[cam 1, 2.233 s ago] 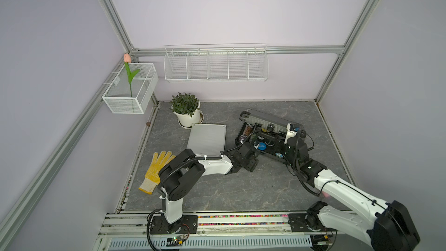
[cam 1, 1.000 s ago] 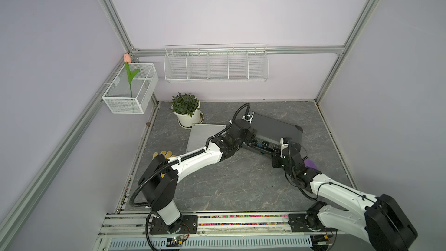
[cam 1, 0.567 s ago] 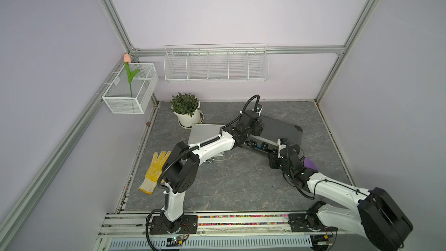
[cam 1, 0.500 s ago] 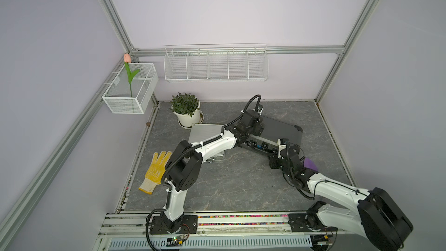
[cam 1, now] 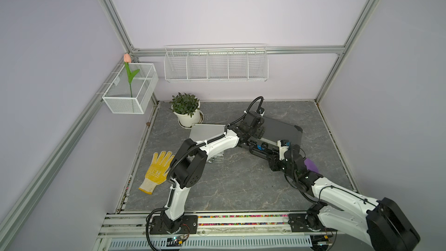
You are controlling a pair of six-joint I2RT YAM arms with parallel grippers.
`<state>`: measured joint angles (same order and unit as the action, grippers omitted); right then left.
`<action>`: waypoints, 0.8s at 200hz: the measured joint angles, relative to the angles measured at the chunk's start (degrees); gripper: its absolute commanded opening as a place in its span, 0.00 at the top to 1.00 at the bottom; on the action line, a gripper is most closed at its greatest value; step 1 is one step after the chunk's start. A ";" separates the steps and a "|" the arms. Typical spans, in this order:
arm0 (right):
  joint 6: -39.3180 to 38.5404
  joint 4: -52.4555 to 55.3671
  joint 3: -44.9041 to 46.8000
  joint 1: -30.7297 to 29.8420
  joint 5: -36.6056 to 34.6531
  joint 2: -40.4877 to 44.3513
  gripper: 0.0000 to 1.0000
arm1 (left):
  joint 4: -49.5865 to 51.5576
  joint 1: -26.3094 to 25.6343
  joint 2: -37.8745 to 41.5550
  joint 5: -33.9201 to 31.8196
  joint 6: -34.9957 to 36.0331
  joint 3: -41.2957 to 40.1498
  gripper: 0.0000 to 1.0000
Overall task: Close the poker set cases
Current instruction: Close the lid of the poker set case.
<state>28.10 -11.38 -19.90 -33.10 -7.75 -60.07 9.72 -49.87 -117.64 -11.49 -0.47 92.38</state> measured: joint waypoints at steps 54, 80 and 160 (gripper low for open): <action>1.05 3.34 0.02 -0.37 0.13 0.66 0.53 | -0.46 0.00 -0.90 0.39 -1.44 -0.70 0.17; 1.84 4.70 0.02 -0.61 0.11 0.35 0.51 | -1.70 0.00 -0.92 0.48 -2.54 -2.29 0.17; 3.21 7.02 0.52 -1.14 -2.10 0.46 0.40 | -8.68 -0.02 -1.51 0.57 -5.07 -6.40 0.17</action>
<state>31.31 -4.36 -19.38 -34.24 -9.85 -59.61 1.04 -49.89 -119.15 -10.92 -5.54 85.97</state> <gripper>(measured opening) 0.594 0.829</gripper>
